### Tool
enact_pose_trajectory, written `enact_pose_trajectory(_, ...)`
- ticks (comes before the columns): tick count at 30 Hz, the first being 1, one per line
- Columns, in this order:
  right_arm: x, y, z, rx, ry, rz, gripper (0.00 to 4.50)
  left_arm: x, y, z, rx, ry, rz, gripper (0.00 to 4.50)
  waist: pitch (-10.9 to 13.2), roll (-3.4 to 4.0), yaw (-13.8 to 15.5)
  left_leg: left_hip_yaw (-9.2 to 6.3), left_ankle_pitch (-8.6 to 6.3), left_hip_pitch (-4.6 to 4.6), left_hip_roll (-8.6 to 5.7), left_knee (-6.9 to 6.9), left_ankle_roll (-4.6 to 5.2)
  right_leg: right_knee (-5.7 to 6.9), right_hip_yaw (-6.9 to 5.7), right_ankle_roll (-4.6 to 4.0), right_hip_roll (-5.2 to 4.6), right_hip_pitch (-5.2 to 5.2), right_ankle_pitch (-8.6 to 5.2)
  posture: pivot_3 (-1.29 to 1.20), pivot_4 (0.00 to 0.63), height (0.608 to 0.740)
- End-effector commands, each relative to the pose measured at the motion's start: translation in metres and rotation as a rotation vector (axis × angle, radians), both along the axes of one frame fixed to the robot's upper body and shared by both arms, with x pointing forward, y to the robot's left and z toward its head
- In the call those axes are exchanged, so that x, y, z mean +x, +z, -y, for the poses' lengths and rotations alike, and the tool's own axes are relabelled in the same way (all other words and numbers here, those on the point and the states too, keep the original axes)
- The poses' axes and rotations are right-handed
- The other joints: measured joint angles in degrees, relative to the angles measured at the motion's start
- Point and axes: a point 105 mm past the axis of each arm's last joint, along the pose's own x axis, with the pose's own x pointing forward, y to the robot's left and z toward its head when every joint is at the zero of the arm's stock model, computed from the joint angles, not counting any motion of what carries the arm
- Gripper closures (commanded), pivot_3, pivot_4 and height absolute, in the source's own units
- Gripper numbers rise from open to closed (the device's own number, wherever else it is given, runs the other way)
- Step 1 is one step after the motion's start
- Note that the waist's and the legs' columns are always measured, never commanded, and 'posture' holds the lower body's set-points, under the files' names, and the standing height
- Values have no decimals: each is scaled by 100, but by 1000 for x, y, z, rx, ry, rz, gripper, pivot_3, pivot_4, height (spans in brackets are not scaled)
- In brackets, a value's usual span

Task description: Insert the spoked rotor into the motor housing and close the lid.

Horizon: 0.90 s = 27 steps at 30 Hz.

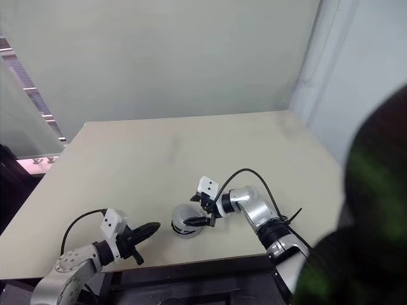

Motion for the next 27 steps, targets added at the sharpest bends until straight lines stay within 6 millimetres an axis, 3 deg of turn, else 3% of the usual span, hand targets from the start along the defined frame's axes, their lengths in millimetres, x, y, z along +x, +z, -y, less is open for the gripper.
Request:
enact_pose_trajectory(1, 2, 7, -5, -14, 77, 51, 0, 0, 14, -1, 22, -8, 55, 4478, 0, 1, 0, 0, 0, 0, 0, 0, 0, 0, 0, 0, 0, 0, 0, 0, 0, 740)
enact_pose_trajectory(7, 1, 3, -10, -31, 120, 55, 0, -7, 13, -6, 34, 7, 43, 4478, 0, 1, -4, 2, 0, 6, 0, 1, 0, 6, 3, -2, 0, 3, 1, 0, 0, 740)
enact_pose_trajectory(11, 4, 2, -13, -32, 98, 46, 845, -8, 13, -7, 38, 12, 41, 4500, 0, 2, -13, 0, 0, 12, 0, 1, 0, 11, 3, -3, 0, 5, 1, 0, 0, 740)
enact_pose_trajectory(21, 5, 5, -24, -41, -1, -14, 4456, -5, 13, -4, 36, 2, 42, 4500, 0, 3, 4, 3, 1, 14, -2, 6, -2, 14, 7, -4, 0, 8, 1, 0, 0, 740)
enact_pose_trajectory(27, 2, 14, -26, 5, -12, -34, 4456, -2, 12, 0, 31, -17, 45, 4500, 0, 3, 4, 0, 1, 13, -2, 2, -2, 16, 6, -3, 1, 5, 2, 0, 0, 740)
